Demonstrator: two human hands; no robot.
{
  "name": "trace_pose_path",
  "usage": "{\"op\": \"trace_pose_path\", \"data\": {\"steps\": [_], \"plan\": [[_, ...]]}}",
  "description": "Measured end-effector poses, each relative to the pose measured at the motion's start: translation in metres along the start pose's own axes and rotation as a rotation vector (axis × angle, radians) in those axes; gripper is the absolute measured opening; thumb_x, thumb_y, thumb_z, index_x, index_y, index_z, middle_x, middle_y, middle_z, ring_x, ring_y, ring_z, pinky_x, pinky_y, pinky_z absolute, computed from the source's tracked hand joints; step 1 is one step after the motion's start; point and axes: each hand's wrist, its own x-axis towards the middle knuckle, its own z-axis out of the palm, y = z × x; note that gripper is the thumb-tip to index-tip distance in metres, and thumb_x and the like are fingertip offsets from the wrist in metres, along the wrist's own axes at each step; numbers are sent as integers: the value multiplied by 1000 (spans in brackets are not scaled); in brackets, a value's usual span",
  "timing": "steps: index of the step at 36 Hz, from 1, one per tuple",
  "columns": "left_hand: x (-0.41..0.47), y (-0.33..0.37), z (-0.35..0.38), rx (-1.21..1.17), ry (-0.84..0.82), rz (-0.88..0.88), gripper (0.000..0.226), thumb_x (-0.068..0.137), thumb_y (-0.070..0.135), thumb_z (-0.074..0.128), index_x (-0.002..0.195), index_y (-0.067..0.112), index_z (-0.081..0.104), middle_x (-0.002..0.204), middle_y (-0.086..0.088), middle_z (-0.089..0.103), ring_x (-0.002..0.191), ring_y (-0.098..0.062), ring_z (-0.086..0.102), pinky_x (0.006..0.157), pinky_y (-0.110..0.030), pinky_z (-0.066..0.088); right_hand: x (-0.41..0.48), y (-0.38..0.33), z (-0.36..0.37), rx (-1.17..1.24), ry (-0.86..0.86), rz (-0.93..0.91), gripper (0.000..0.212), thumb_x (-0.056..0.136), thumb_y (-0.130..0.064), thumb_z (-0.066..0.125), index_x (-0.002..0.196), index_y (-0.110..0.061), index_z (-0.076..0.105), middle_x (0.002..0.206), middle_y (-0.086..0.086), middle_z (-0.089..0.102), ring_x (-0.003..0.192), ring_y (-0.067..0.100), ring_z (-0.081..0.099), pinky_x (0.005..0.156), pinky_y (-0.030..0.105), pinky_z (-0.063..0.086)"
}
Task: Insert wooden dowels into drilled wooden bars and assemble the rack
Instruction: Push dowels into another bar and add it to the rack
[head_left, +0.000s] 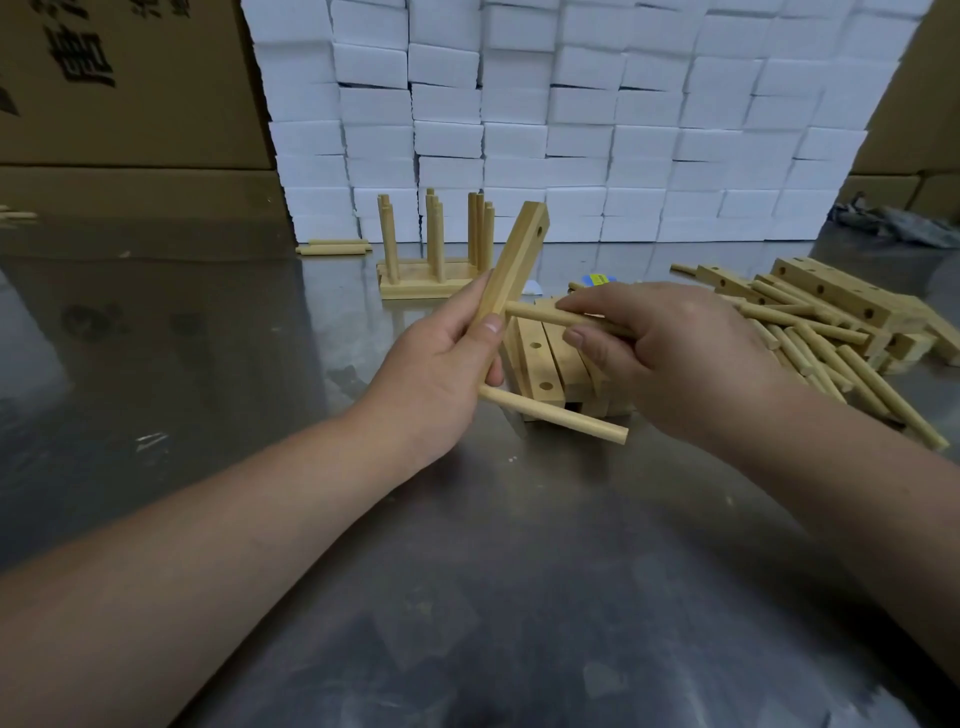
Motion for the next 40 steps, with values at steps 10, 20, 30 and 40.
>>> {"op": "trace_pose_path", "data": {"steps": [10, 20, 30, 40], "plan": [[-1, 2, -1, -4, 6, 13, 35, 100, 26, 35, 119, 54, 42, 51, 14, 48, 49, 2, 43, 45, -12, 37, -1, -2, 1, -46, 42, -45, 16, 89, -22, 57, 95, -12, 69, 68, 11, 64, 64, 32, 58, 58, 36, 48], [-1, 2, -1, -25, 20, 35, 40, 99, 25, 37, 137, 38, 41, 51, 14, 46, 51, 2, 44, 45, -11, 37, -4, -7, 2, 105, 42, 61, 23, 92, -29, 51, 96, -16, 70, 62, 2, 63, 61, 20, 53, 58, 24, 40], [-2, 1, 0, 22, 37, 130, 42, 97, 30, 39, 138, 37, 42, 55, 14, 47, 56, -1, 45, 48, -13, 39, -1, -5, 3, 449, -45, 319, 25, 92, -32, 50, 68, -38, 58, 47, -22, 51, 46, -7, 47, 40, 7, 31], [1, -1, 4, 1, 51, 125, 38, 100, 23, 36, 132, 40, 45, 56, 15, 47, 55, 0, 45, 50, -13, 39, 3, -5, -1, 453, -50, 390, 32, 91, -37, 49, 75, -18, 69, 42, -9, 43, 40, 1, 41, 36, 11, 28]]}}
